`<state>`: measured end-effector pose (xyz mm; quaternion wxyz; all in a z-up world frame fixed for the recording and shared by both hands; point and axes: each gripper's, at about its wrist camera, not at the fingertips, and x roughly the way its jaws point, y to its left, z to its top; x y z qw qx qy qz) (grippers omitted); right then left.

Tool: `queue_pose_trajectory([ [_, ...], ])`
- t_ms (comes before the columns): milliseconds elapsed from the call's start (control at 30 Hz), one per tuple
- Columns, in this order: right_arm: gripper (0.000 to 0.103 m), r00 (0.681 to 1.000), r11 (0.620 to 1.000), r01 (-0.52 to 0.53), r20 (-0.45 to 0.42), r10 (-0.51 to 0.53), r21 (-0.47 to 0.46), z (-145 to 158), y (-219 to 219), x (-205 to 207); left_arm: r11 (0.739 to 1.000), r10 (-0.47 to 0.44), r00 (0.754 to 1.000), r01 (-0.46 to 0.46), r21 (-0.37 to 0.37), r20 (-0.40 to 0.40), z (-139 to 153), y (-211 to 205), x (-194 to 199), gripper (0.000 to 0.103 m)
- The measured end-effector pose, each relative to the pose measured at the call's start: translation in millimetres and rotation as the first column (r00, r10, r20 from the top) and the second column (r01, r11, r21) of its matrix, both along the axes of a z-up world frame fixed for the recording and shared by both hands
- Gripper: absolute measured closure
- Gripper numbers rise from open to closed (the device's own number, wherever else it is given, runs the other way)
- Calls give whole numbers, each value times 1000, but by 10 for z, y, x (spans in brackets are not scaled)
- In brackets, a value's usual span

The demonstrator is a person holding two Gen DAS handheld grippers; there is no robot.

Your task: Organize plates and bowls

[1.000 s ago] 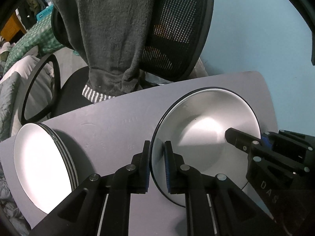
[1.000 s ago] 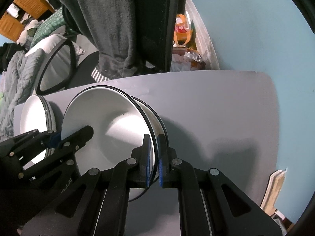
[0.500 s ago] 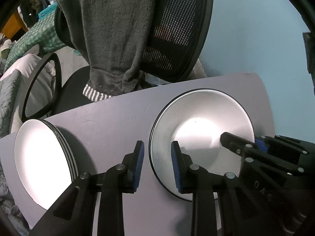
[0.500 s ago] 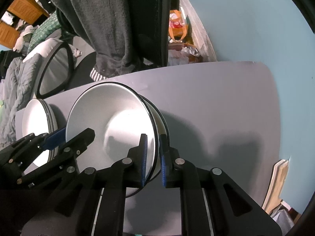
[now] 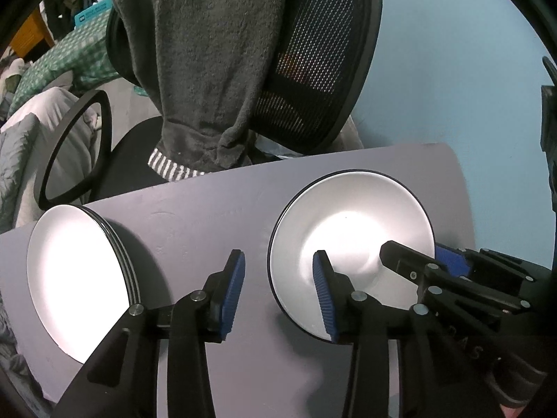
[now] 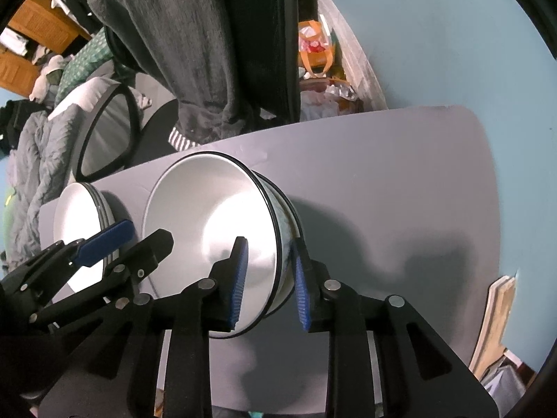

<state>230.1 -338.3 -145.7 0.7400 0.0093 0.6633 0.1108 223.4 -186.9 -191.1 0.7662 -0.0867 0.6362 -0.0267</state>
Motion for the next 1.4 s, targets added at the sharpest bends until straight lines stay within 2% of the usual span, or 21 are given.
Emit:
queue_pose_trajectory([
  [100, 73, 1000, 1000, -6, 26, 6, -19, 47, 11, -5, 1000, 0, 1000, 0, -3, 2, 13, 3, -1, 62],
  [267, 72, 999, 1000, 0, 39, 1, -5, 112, -7, -6, 1000, 6, 1000, -6, -19, -3, 78, 28, -16, 62],
  [600, 54, 991, 998, -28, 130, 35, -56, 364, -30, -46, 999, 29, 998, -27, -35, 60, 373, 93, -136, 49],
  [733, 49, 987, 998, -33, 153, 42, -62, 449, -62, -68, 998, 38, 996, -34, -46, 78, 479, 135, -191, 47],
  [867, 40, 983, 997, -41, 176, 54, -72, 525, -100, -91, 998, 45, 995, -40, -55, 89, 540, 192, -251, 45],
  [1300, 39, 976, 992, -72, 199, 92, -106, 639, -203, -160, 996, 66, 996, -62, -62, 63, 473, 345, -404, 45],
  [1400, 35, 974, 990, -79, 202, 102, -118, 624, -205, -155, 995, 71, 996, -68, -67, 53, 438, 379, -431, 45],
])
